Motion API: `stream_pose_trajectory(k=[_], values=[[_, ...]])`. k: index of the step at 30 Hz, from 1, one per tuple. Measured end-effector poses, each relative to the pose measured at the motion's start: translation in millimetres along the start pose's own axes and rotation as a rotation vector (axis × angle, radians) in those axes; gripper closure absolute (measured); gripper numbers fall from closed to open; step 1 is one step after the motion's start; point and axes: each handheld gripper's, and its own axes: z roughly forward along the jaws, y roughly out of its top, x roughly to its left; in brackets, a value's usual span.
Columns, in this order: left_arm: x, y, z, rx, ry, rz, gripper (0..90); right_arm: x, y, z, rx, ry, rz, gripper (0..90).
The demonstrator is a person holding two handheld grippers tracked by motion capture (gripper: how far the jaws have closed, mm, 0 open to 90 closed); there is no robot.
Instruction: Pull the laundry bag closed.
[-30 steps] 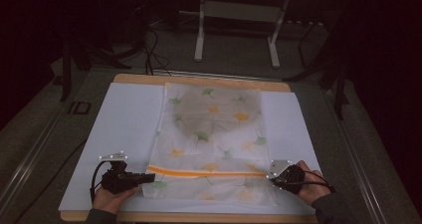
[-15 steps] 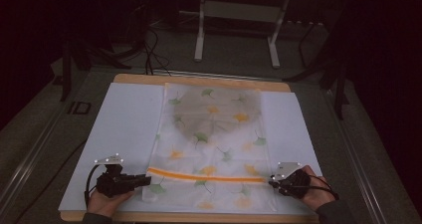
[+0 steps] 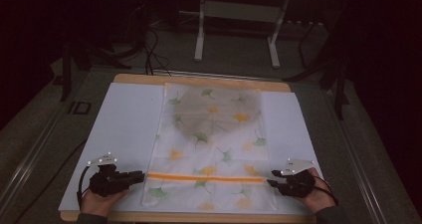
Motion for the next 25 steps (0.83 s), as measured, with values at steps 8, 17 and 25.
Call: stream_pose_trajectory(k=[8,17,25], values=[[1.8,-0.4,-4.1,-0.005,0.082,0.015,72.8,-2.1,0.4,4.0,-0.063,-0.007,0.073,58.2],[6.0,-2.1,-5.7,-0.024,0.205,0.011,68.8,-9.3,-6.7,4.0,-0.128,-0.071,0.189,54.6],[18.3,-1.0,-3.6,-0.014,0.505,0.047,57.6,-18.8,-15.9,7.0,-0.136,-0.182,0.293,53.3]])
